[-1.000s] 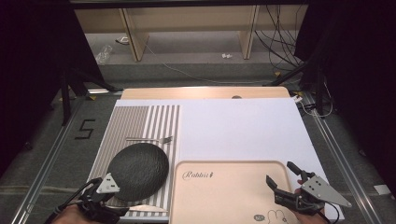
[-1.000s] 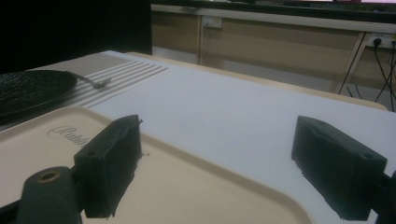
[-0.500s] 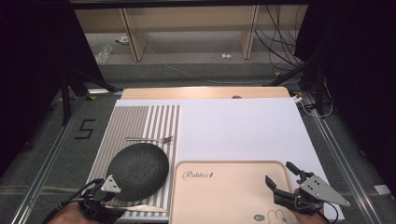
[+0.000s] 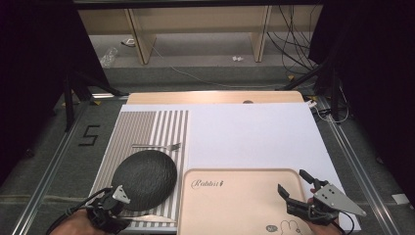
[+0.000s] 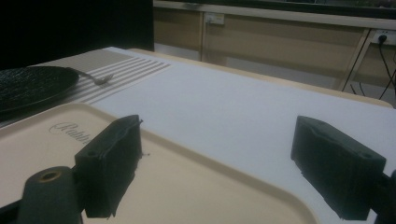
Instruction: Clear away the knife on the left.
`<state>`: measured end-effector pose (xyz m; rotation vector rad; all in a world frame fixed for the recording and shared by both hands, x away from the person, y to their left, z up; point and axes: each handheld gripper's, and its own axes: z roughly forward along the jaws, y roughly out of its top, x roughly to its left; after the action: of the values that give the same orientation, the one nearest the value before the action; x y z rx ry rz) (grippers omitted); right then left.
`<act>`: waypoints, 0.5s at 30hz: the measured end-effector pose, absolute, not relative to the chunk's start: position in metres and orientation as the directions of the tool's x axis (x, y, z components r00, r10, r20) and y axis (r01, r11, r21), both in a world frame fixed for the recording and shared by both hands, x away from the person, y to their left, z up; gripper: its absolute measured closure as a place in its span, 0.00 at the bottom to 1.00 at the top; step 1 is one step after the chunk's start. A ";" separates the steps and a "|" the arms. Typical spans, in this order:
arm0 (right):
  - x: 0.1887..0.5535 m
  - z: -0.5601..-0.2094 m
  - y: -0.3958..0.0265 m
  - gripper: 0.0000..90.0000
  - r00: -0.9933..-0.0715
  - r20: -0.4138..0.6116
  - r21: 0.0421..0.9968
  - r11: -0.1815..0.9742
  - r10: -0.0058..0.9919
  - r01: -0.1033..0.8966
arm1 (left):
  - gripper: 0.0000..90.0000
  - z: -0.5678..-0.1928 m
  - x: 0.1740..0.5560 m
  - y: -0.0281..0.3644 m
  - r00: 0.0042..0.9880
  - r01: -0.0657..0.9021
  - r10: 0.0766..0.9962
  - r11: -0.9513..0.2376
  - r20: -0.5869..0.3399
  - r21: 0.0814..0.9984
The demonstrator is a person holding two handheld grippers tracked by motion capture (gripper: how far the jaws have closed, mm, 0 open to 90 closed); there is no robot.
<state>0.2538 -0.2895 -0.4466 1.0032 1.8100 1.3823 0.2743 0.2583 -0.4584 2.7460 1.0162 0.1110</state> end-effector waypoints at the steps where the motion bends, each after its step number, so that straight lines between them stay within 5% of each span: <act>1: 0.254 -0.447 -0.289 0.19 -0.503 -0.043 0.970 0.157 0.864 0.188 | 0.52 -0.459 0.275 0.258 0.761 0.634 0.649 -0.742 -0.002 0.219; 15: 0.255 -0.447 -0.289 0.19 -0.505 -0.046 0.968 0.164 0.862 0.191 | 0.66 -0.461 0.282 0.244 0.822 0.560 0.568 -0.818 0.032 0.131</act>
<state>0.2548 -0.2895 -0.4473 0.9990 1.8191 1.3740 0.2818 0.2436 -0.4608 2.8876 0.8966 0.1058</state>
